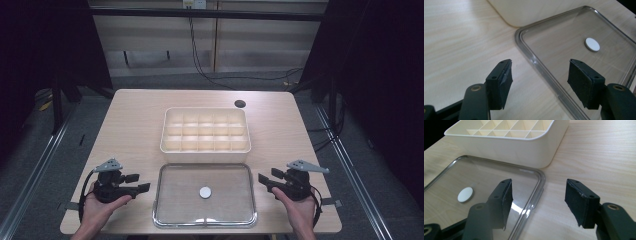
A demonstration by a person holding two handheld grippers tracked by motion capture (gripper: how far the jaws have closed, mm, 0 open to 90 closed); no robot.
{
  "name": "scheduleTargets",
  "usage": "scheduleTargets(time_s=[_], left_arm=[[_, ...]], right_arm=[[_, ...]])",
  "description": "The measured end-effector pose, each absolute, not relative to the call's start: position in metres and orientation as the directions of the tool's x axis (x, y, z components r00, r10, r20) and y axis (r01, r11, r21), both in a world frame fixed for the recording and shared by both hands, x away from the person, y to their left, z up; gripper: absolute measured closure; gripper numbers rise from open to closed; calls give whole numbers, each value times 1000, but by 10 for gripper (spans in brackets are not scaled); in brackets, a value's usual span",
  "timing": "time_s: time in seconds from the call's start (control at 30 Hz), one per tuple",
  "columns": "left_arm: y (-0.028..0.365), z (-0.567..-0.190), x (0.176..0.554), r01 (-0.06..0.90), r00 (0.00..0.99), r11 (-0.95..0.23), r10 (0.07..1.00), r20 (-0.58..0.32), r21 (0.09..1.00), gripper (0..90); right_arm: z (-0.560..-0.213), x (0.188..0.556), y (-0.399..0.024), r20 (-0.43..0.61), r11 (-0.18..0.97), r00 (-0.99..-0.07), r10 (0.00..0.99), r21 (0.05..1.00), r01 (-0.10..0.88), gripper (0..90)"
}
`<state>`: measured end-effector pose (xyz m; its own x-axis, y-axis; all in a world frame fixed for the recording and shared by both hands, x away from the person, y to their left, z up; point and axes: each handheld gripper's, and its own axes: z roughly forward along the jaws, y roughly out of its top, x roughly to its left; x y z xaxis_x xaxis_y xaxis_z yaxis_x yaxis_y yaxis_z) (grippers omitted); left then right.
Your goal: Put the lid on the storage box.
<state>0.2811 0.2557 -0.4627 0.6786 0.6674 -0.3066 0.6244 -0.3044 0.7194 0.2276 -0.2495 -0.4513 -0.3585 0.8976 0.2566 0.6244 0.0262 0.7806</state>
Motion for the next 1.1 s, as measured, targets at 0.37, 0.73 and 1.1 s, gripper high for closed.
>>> scheduleTargets(time_s=[0.37,0.73,1.1], left_arm=[[240,-472,307,622,678,-325,678,-283,712,393],[245,-484,300,640,687,-348,659,-308,685,387],[234,-493,296,629,709,-389,641,-292,673,418]], right_arm=[[-454,254,-242,287,42,-409,866,774,632,419],[-481,254,-235,270,108,-418,867,717,688,514],[-493,258,-224,210,162,-421,882,706,690,530]])
